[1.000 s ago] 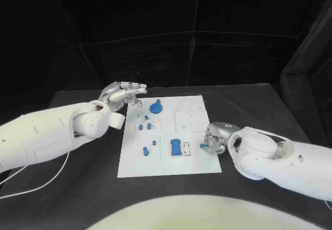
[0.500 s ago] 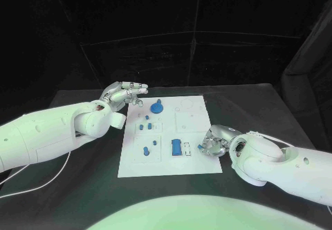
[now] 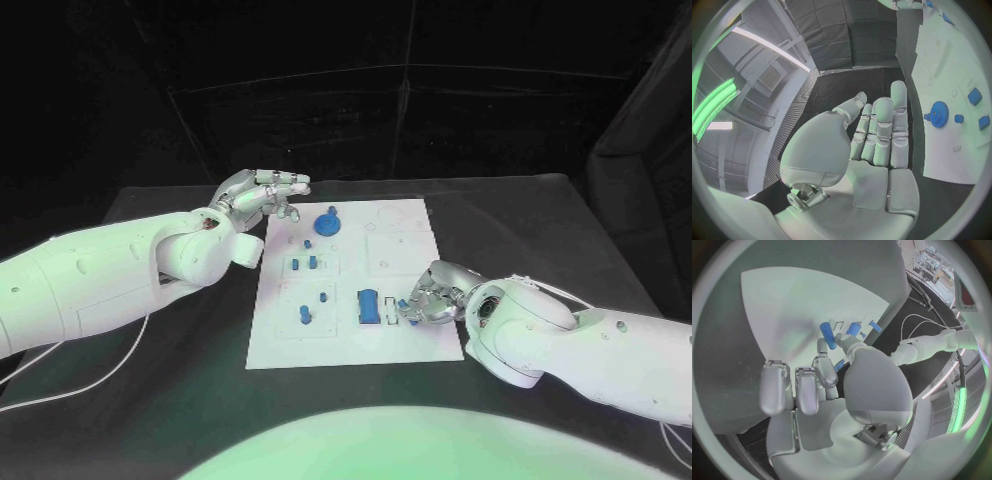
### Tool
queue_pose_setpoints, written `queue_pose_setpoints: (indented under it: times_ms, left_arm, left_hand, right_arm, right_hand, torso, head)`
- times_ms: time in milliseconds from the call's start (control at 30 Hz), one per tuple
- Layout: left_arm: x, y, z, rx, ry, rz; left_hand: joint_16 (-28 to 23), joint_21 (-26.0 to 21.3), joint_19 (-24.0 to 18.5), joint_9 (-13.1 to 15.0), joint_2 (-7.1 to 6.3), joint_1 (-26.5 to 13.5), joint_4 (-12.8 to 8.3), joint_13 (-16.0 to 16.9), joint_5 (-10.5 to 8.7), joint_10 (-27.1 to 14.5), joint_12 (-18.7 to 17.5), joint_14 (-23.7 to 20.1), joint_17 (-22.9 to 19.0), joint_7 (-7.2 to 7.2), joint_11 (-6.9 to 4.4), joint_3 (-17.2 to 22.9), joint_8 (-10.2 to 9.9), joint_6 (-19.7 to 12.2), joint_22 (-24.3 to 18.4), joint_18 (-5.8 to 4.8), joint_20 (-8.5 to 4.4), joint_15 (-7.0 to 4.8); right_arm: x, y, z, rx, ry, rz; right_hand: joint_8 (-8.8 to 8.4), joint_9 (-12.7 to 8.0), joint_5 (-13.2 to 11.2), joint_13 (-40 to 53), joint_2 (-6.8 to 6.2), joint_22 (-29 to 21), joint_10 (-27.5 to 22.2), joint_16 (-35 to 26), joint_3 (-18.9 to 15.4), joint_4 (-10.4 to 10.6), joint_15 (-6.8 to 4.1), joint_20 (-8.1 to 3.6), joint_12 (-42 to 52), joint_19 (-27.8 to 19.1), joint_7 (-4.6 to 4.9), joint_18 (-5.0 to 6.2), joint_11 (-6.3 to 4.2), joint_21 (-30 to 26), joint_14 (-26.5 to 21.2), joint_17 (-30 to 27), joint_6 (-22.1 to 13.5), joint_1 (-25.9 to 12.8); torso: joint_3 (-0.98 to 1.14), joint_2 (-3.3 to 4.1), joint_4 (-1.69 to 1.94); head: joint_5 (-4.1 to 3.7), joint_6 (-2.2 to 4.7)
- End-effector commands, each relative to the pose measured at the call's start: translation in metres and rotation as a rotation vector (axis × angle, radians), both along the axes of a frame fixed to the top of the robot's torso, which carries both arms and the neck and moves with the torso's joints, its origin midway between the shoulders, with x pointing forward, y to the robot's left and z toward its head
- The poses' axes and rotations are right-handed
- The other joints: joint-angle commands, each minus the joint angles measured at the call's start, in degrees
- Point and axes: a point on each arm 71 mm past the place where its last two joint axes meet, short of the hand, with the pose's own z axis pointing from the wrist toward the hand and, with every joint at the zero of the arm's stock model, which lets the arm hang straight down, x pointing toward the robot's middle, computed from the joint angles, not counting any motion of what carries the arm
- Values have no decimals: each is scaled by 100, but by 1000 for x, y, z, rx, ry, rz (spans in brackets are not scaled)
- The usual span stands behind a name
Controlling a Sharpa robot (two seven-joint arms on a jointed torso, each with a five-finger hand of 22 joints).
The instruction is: Assemble the parts on the task board
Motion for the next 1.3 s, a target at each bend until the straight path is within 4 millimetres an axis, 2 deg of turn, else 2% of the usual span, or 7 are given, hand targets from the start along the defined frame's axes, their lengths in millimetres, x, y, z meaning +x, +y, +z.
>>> queue_pose_setpoints:
  times_ms: [33,367,867,1000,1033,1100,1300]
  left_arm:
    - [0,-2,2,-6,-6,-10]
    - [0,-3,2,-7,-6,-13]
    - [0,-4,2,-8,-5,-16]
    - [0,-4,2,-8,-5,-17]
    - [0,-4,2,-9,-5,-17]
    - [0,-4,2,-9,-5,-17]
    - [0,-4,2,-8,-4,-16]
  left_hand:
    - [-8,-26,-36,-1,-23,-48,9,-8,-5,-45,15,-50,-7,-6,5,-29,37,-27,-7,71,-6,-6]
    - [-8,-26,-36,-1,-23,-48,9,-8,-5,-45,15,-50,-7,-6,5,-29,37,-27,-7,71,-6,-6]
    - [-6,-28,-41,-1,-17,-43,2,-7,-5,-56,27,-63,-21,-7,4,-31,45,-31,-12,72,-3,-5]
    - [-6,-28,-41,-1,-17,-43,2,-7,-5,-56,27,-63,-21,-7,4,-31,45,-31,-12,72,-3,-5]
    - [-6,-28,-41,-1,-17,-43,2,-7,-5,-56,27,-63,-21,-7,4,-31,45,-31,-12,72,-3,-5]
    - [-6,-28,-41,-1,-17,-43,2,-7,-5,-56,27,-63,-21,-7,4,-31,45,-31,-12,72,-3,-5]
    - [-6,-28,-41,-1,-17,-43,2,-7,-5,-56,27,-63,-21,-7,4,-31,45,-31,-12,72,-3,-5]
  right_arm:
    - [2,2,-1,41,23,-44]
    - [7,12,-8,48,66,-39]
    - [9,23,-11,55,80,-23]
    - [10,22,-12,53,79,-27]
    - [11,21,-12,52,79,-29]
    - [11,21,-13,51,78,-32]
    - [11,21,-12,54,74,-29]
  right_hand:
    - [14,16,52,29,22,141,48,47,-82,29,-45,-18,53,131,-2,-98,0,31,480,948,60,-99]
    - [40,62,130,67,112,209,85,86,-220,116,-67,-38,109,157,-36,-112,-27,74,491,1001,127,-241]
    - [48,77,99,75,129,214,93,88,-269,135,-73,-44,118,159,-47,-113,-35,78,492,1005,148,-276]
    - [48,103,-221,66,35,203,96,81,-577,302,-61,-42,92,152,-32,-111,-18,69,488,995,168,-586]
    - [43,115,-631,62,30,195,96,75,-758,383,-63,-39,77,148,-43,-110,-26,63,486,988,169,-702]
    - [31,131,-1120,62,69,185,92,68,-954,448,-69,-44,64,142,-49,-106,-31,54,483,980,157,-738]
    - [8,181,-1860,68,144,173,84,59,-1508,669,-69,-42,42,134,-50,-102,-27,41,482,972,143,-764]
  torso:
    - [8,-3,-4]
    - [8,3,2]
    - [7,-7,-3]
    - [5,-2,-6]
    - [6,-3,-9]
    - [7,-2,-8]
    - [10,-2,-7]
  head:
    - [6,4]
    - [13,12]
    - [36,11]
    - [32,19]
    - [31,18]
    - [30,19]
    - [32,23]
